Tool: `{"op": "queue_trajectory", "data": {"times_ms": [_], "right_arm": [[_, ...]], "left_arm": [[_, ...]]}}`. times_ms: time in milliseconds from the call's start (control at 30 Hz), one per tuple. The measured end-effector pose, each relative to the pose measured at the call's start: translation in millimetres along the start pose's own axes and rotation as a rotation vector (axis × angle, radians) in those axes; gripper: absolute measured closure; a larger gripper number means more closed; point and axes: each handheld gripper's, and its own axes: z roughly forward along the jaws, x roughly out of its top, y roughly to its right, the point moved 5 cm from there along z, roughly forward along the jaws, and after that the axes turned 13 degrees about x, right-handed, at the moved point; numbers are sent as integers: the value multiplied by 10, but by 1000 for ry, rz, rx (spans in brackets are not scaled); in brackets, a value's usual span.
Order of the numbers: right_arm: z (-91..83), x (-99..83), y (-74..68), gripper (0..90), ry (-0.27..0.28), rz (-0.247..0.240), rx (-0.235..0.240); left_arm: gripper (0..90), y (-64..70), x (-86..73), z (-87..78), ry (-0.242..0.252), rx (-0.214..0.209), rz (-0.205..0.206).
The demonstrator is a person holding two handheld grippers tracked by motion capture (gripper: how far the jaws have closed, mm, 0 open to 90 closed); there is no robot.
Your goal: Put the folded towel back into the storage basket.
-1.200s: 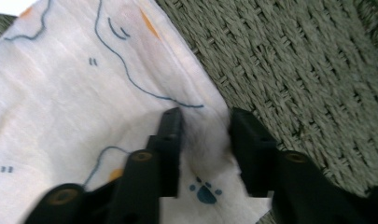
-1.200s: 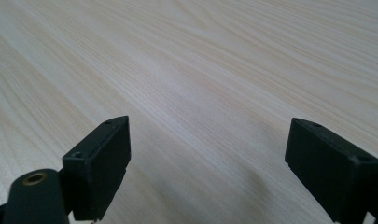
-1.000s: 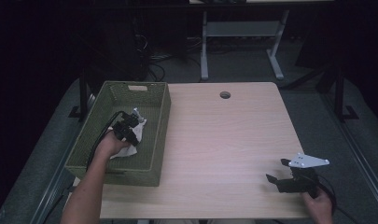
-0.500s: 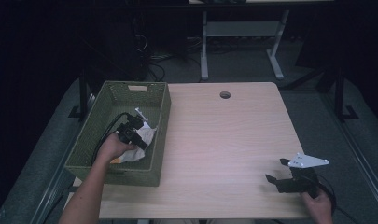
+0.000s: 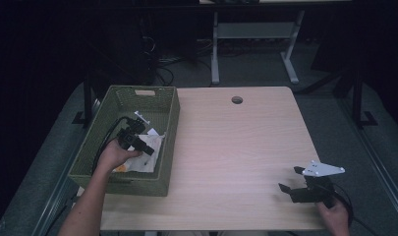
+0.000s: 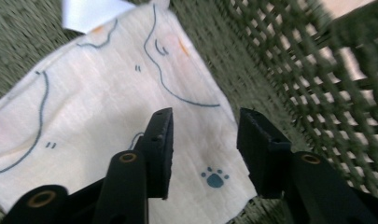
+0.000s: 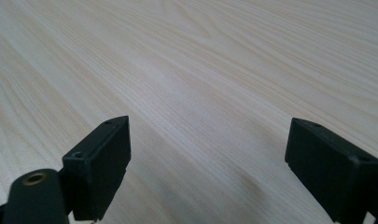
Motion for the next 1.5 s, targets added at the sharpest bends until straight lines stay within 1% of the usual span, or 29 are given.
{"op": "queue_trajectory", "data": {"times_ms": [67,100,167,233,267,333,367,467,500,667,733,833,933,1000,1033,1100,1167,1233,1367,1433,1467,1500], "right_arm": [[5,2,4,136,0,-5,-1],[7,4,7,136,1,-5,-1],[11,8,7,136,2,-3,1],[16,15,11,136,4,-5,1],[18,17,10,136,4,-5,2],[23,20,4,136,3,-6,3],[27,22,-1,136,3,-8,4],[30,26,-8,137,4,-15,3],[28,27,-13,137,4,-13,3],[24,30,-28,136,6,-20,6],[31,31,-36,136,6,-17,7],[43,32,-39,137,2,-17,10],[42,34,-37,136,5,-13,8],[37,34,-30,136,5,-13,6],[34,34,-29,136,5,-12,6],[33,34,-30,136,5,-13,6],[35,35,-31,136,4,-14,5],[38,37,-31,136,4,-18,3],[36,42,-35,136,7,-19,3],[37,43,-38,136,6,-19,2],[37,43,-38,136,6,-19,2],[36,43,-39,136,5,-20,2]], "left_arm": [[539,6,3,-56,25,11,-6],[537,12,4,-86,38,2,-8],[533,29,8,-158,67,9,-16],[532,51,11,-215,90,3,-15],[531,59,11,-249,102,7,-14],[522,87,13,-322,136,-1,-26],[520,100,13,-344,147,1,-30],[512,156,13,-442,183,-1,-26],[509,170,15,-464,188,0,-25],[513,251,34,-577,242,-22,-29],[514,278,36,-613,248,-24,-20],[515,301,43,-639,261,-32,-22],[518,313,52,-656,275,-60,-33],[518,307,50,-653,272,-59,-33],[519,303,47,-653,271,-67,-34],[522,282,35,-660,280,-83,-46],[521,271,23,-673,302,-108,-73],[519,262,7,-701,321,-122,-85],[511,269,-13,-781,385,-172,-108],[515,281,-18,-807,413,-209,-124],[518,281,-18,-807,413,-209,-124],[518,289,-22,-820,431,-224,-129]]}}
